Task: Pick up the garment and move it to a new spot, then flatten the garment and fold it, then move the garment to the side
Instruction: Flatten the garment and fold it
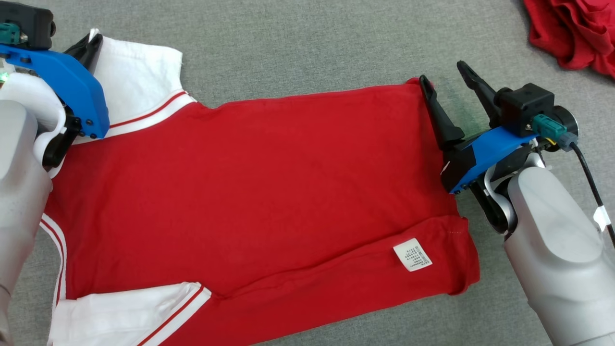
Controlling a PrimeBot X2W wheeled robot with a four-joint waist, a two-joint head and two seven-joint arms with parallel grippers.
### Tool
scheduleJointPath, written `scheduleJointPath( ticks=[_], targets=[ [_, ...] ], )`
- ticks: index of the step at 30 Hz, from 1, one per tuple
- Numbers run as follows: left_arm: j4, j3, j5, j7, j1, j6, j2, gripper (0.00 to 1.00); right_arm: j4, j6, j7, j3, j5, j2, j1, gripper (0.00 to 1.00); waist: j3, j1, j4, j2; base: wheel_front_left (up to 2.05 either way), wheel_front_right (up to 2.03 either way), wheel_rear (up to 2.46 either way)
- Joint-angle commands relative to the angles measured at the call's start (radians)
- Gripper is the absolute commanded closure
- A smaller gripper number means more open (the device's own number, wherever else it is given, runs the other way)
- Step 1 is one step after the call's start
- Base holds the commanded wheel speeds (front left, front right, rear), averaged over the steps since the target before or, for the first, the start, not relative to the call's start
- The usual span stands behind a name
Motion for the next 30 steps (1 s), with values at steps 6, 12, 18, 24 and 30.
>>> scheduleJointPath(
  ticks=[6,12,18,24,30],
  targets=[
    [0.001,-0.041,-0.026,-0.035,-0.032,0.001,-0.005,1.0,0.038,0.0,0.075,0.047,0.025,0.0,-0.006,0.0,0.009,-0.0001,0.019,0.0,0.0,0.0,0.0],
    [0.002,-0.076,-0.045,-0.061,-0.044,0.001,-0.011,1.0,0.09,0.0,0.122,0.091,0.054,-0.005,-0.018,1.0,0.012,-0.0001,0.03,0.0,0.0,0.0,0.0],
    [-0.004,-0.109,-0.062,-0.101,-0.051,0.001,-0.01,1.0,0.099,-0.001,0.04,0.062,0.051,-0.015,-0.051,1.0,-0.007,-0.0001,0.042,0.0,0.0,0.0,0.0],
    [-0.02,-0.137,-0.072,-0.152,-0.04,0.001,-0.014,1.0,0.132,-0.001,-0.041,0.005,0.014,-0.005,-0.054,1.0,-0.041,-0.0001,0.062,0.0,0.0,0.0,0.0],
    [-0.055,-0.171,-0.079,-0.217,-0.009,0.001,-0.017,1.0,0.186,-0.001,-0.078,-0.031,-0.012,0.006,-0.032,1.0,-0.088,-0.0001,0.1,0.0,0.0,0.0,0.0]
  ],
)
